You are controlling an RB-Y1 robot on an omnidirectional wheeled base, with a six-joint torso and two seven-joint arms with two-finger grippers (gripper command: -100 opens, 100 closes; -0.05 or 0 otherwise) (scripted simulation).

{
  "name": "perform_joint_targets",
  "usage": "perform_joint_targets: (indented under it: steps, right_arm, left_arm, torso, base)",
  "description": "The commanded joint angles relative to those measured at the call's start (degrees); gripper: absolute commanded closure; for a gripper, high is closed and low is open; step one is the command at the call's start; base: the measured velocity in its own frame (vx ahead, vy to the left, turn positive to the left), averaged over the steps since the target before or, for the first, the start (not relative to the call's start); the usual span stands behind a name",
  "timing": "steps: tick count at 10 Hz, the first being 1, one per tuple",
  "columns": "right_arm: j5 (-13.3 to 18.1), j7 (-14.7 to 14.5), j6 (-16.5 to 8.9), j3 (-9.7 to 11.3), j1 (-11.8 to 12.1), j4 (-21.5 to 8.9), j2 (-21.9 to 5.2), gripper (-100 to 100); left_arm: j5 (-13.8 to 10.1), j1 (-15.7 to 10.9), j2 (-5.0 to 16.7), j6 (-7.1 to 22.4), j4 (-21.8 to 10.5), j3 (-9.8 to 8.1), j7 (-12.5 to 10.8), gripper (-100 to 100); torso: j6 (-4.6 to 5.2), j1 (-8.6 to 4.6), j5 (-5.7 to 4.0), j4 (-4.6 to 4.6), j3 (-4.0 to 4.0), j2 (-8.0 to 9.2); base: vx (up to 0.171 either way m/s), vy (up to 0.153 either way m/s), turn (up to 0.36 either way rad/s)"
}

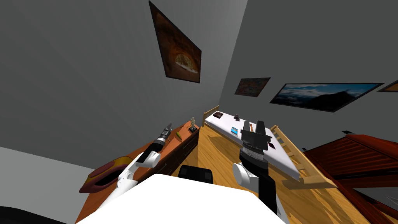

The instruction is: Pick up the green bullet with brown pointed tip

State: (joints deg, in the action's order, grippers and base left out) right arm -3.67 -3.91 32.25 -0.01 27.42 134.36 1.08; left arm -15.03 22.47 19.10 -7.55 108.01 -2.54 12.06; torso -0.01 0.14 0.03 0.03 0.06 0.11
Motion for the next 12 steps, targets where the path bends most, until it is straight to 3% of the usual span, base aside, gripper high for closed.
perform_joint_targets:
  steps: [1,12]
  right_arm:
    - [0.0,0.0,0.0,0.0,0.0,0.0,0.0,0]
    - [0.0,0.0,0.0,-0.01,0.01,0.0,0.0,0]
  left_arm:
    - [-0.18,-0.22,0.03,1.92,-0.39,0.15,0.69,-100]
    - [-5.07,-2.02,5.81,15.38,-11.44,1.51,4.08,-100]
  torso:
    - [0.0,0.0,0.0,0.0,0.0,0.0]
    - [-0.02,0.09,0.01,-0.04,-0.1,-0.18]
  base:
    - [-0.026,0.007,-0.13]
    - [-0.007,0.015,-0.2]
